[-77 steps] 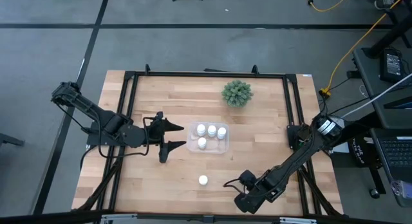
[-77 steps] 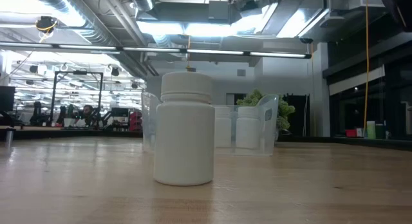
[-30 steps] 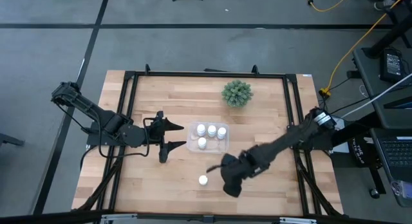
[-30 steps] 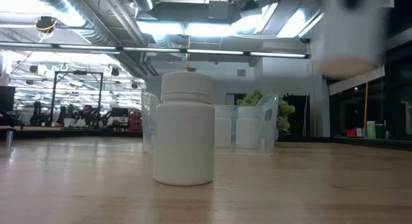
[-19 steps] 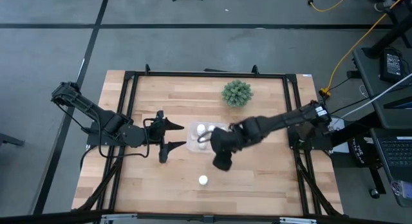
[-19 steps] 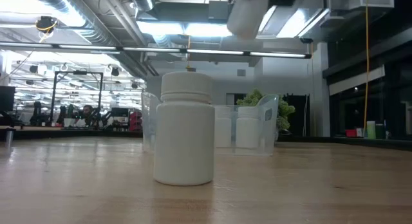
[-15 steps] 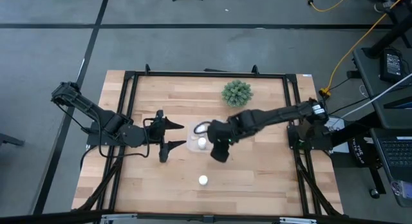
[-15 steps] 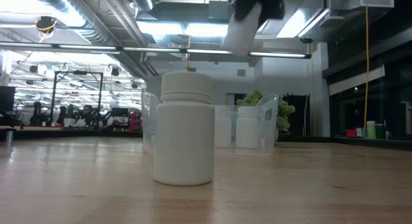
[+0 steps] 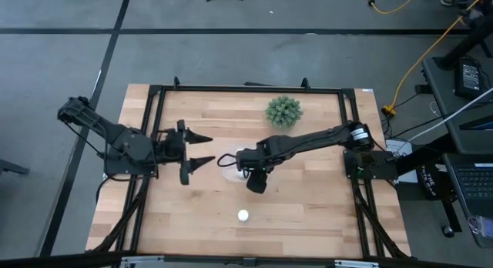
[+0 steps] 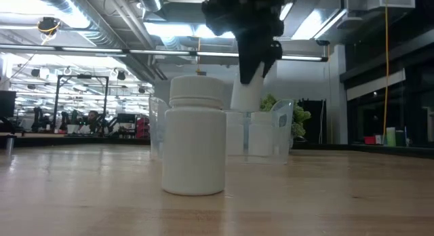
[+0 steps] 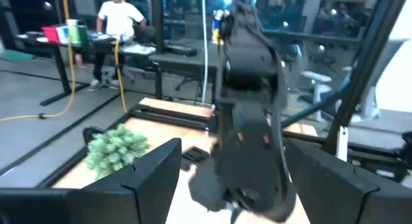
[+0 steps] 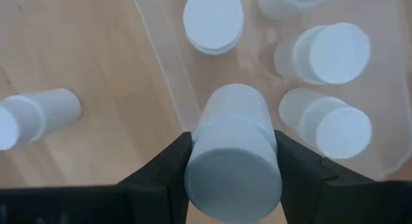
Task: Pick and place pill bottles into a basket
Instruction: Put the white pill bottle into the transparent bin
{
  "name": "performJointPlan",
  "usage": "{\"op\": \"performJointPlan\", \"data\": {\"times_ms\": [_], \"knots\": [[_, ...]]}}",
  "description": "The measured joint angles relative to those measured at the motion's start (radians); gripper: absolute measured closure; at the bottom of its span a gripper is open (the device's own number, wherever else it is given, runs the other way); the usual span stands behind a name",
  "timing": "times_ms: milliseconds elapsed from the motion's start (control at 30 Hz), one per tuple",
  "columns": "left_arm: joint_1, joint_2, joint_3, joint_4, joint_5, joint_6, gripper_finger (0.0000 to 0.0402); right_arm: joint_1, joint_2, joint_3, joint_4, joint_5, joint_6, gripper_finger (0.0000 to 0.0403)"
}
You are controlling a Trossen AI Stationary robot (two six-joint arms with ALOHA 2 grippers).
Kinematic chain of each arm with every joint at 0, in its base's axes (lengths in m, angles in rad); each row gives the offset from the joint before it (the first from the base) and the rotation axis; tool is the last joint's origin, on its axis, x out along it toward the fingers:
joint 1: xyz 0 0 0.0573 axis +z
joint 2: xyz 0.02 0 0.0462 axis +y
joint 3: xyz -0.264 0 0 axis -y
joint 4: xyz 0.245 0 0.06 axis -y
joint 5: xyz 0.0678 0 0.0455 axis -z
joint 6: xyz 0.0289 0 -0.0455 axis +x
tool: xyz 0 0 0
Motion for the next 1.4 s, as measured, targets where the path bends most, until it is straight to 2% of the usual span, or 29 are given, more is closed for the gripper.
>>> {"op": "performJointPlan", "data": {"times_ms": [333,933,1167,1267,1400], "knots": [[0.0,-0.018,0.0,-0.002,-0.013,0.015,0.0132,0.02,0.067,0.0,0.032,-0.035,-0.021,0.0235],[-0.001,-0.018,0.0,-0.002,-0.006,-0.016,0.0132,0.025,0.101,0.0,0.067,-0.034,-0.044,0.0233],[-0.009,-0.018,0.0,-0.002,-0.002,-0.016,0.0132,0.025,0.101,0.0,0.067,-0.034,-0.022,0.0125],[-0.009,-0.018,0.0,-0.002,-0.001,-0.016,0.0132,0.025,0.101,0.0,0.067,-0.034,-0.012,0.0107],[-0.009,-0.018,0.0,-0.002,-0.001,-0.015,0.0132,0.025,0.101,0.0,0.066,-0.034,0.002,0.0106]]}}
